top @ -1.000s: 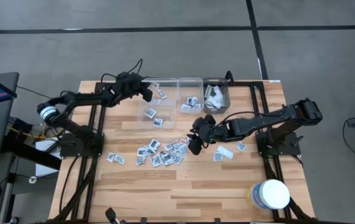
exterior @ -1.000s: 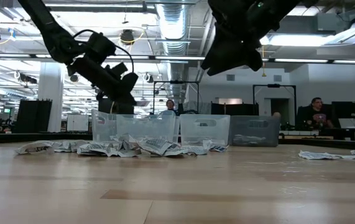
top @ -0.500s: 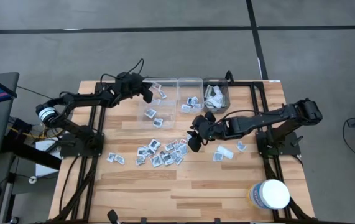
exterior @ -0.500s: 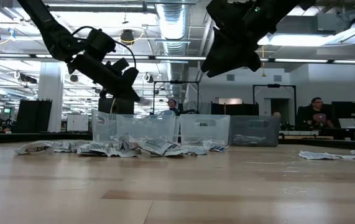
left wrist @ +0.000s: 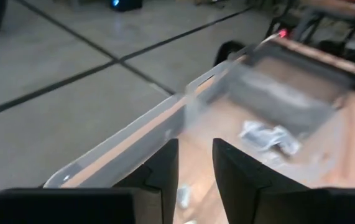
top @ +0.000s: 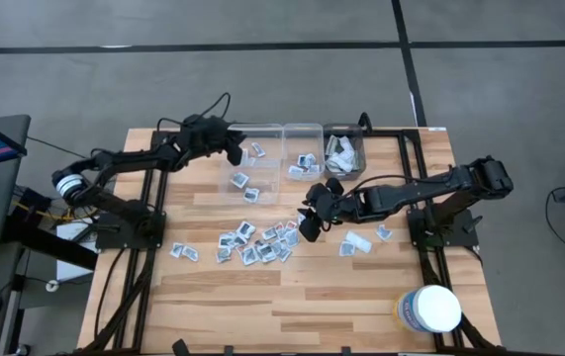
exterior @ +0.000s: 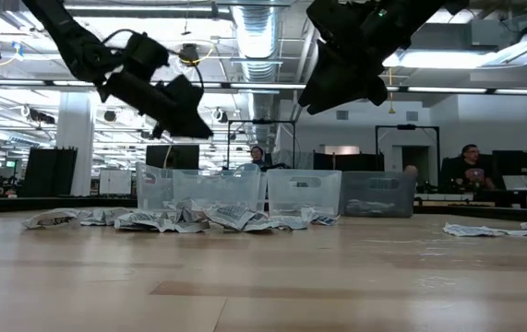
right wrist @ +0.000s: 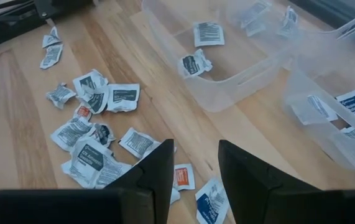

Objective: Pick & Place First Aid Supplies
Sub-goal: Put the ointment pack into the top left transparent bin

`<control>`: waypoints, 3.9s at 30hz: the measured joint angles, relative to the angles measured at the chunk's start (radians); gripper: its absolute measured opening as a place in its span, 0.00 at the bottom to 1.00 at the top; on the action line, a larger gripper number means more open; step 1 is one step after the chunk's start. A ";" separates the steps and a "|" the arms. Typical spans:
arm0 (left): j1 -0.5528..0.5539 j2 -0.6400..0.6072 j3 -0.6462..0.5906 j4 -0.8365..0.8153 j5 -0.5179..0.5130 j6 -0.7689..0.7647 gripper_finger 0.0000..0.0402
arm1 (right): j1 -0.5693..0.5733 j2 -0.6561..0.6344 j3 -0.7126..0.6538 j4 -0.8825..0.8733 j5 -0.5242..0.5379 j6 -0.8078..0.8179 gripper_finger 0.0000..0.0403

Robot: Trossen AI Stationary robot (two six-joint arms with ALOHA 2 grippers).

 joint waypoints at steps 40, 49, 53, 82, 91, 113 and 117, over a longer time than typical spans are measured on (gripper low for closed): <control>-0.634 -0.344 -0.104 -0.732 -0.128 0.000 0.23 | -0.117 0.000 0.000 0.158 -0.003 -0.391 0.30; -0.759 -0.327 -0.108 -0.730 -0.153 0.012 0.23 | -0.117 0.000 0.000 0.158 -0.004 -0.408 0.30; -0.759 -0.309 -0.140 -0.732 -0.101 0.057 0.23 | -0.114 0.000 0.000 0.157 -0.005 -0.410 0.30; -0.978 0.052 -0.144 -0.347 -0.164 0.296 0.23 | -0.028 0.000 -0.001 -0.047 -0.031 -0.434 0.30; -0.977 0.137 -0.139 -0.330 -0.134 0.251 0.23 | -0.031 0.000 -0.001 -0.053 -0.029 -0.434 0.30; -0.980 -0.018 -0.146 -0.356 -0.190 0.240 0.02 | -0.031 0.000 -0.001 -0.056 -0.028 -0.428 0.30; -0.980 -0.071 -0.147 -0.352 -0.190 0.199 0.02 | -0.031 0.000 -0.001 -0.056 -0.029 -0.479 0.30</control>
